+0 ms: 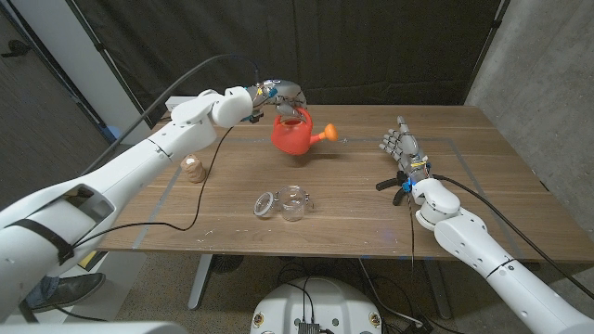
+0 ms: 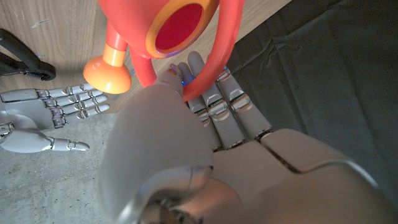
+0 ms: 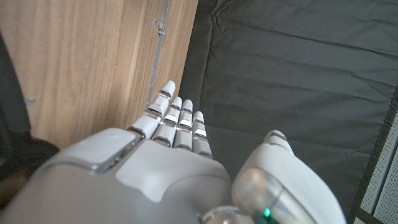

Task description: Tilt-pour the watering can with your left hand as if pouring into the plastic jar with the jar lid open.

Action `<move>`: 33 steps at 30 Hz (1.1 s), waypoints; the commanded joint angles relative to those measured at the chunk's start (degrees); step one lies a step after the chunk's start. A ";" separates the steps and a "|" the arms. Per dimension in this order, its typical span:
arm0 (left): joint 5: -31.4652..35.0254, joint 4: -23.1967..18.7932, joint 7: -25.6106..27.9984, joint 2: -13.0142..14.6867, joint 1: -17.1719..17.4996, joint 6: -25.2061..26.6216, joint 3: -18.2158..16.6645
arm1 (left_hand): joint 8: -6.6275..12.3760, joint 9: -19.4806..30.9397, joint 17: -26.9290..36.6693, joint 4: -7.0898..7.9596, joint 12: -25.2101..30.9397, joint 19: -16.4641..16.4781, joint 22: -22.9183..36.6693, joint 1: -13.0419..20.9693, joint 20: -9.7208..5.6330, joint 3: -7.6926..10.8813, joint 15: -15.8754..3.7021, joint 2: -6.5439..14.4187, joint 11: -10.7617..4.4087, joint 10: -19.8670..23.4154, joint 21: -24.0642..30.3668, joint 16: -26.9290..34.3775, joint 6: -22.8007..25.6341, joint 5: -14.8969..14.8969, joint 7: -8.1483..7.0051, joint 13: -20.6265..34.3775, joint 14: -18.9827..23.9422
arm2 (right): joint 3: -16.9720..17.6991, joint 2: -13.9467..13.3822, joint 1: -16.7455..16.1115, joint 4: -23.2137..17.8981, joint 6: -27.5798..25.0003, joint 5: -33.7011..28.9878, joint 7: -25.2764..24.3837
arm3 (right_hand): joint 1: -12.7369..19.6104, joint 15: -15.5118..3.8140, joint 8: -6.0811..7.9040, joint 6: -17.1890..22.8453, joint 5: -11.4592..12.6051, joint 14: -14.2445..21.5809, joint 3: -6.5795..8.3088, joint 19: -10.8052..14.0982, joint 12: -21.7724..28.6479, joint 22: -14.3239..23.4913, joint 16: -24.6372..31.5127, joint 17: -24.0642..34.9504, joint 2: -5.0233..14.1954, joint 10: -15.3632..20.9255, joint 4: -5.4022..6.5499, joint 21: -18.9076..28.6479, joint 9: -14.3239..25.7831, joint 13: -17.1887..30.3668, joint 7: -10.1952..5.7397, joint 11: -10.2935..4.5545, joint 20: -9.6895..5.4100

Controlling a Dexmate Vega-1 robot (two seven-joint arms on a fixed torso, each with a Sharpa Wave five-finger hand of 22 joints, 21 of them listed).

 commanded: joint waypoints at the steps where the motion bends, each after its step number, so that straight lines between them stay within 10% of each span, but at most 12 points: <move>1: -2.30 -9.10 1.97 4.70 5.68 2.72 -5.79 | 0.43 0.53 0.63 0.21 0.71 -0.19 0.18 1.83 -0.18 0.78 -0.30 1.75 0.10 -0.18 0.33 0.36 1.48 -0.21 1.55 0.95 0.13 | 0.27 0.04 -0.30 0.51 1.02 0.31 0.73 | 0.18 0.12 0.09 0.44 0.10 0.66 -0.04 0.51 -0.08 0.23 0.06 0.17 0.46 0.50 -0.26 -0.03 0.34 0.14 -0.43 0.05 0.14; 33: -9.08 -19.26 7.28 13.89 17.77 2.96 -16.96 | 2.10 2.87 4.74 1.15 2.64 -2.07 0.39 1.76 0.04 2.40 -0.29 1.28 -0.27 -2.22 0.73 0.33 0.64 -0.77 0.04 6.96 -1.19 | 0.18 0.97 1.01 2.66 2.59 1.32 2.77 | -0.03 0.03 0.25 1.09 0.07 1.60 -0.20 1.57 0.11 0.25 0.21 0.19 0.57 1.26 -0.31 -0.23 0.35 0.14 -0.63 -0.16 0.08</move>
